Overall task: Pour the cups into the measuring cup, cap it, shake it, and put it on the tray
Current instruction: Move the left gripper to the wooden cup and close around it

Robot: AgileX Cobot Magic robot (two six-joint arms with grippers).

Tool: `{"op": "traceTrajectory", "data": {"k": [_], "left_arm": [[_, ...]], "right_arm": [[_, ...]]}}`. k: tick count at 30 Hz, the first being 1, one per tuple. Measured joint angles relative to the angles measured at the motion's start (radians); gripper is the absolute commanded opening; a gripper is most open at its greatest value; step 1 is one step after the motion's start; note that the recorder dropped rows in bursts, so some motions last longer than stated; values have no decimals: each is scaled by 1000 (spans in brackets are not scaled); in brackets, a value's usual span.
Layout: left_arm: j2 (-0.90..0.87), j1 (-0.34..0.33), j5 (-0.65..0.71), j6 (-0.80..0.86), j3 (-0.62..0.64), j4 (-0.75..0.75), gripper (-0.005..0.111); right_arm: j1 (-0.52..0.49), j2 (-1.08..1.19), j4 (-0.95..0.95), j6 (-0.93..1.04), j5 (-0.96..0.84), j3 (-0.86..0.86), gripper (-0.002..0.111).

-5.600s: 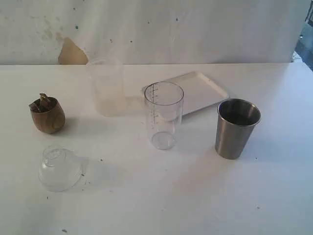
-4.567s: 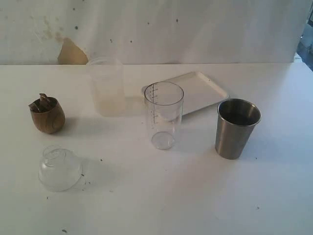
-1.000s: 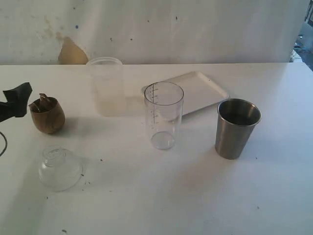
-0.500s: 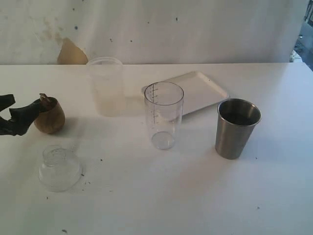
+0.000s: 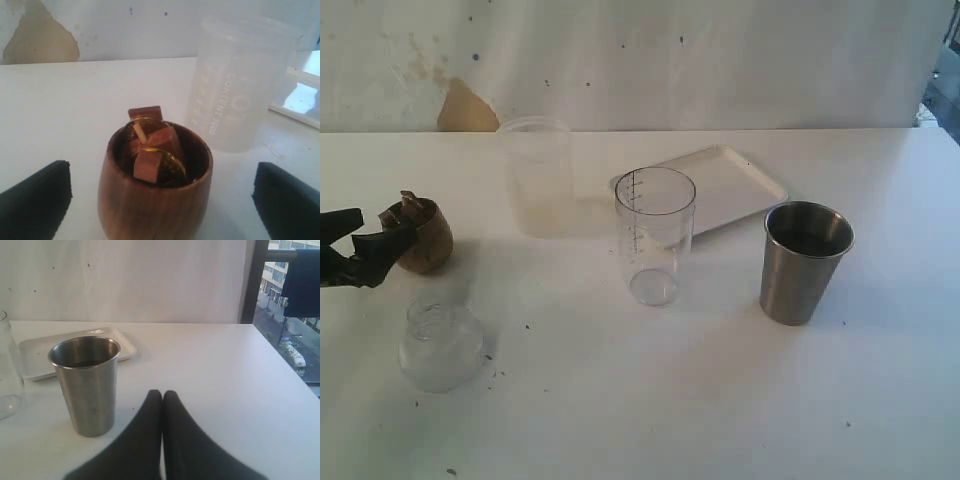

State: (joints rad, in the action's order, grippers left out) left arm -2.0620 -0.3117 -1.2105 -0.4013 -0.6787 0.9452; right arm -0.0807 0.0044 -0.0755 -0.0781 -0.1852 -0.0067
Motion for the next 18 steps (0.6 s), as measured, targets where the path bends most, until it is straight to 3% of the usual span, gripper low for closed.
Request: {"op": "traceTrajectory", "data": {"k": [18], "left_arm": [[-133,8,-2,66,-118,0,93]], "right_arm": [[0,0,0,0,0,0,0]]}}
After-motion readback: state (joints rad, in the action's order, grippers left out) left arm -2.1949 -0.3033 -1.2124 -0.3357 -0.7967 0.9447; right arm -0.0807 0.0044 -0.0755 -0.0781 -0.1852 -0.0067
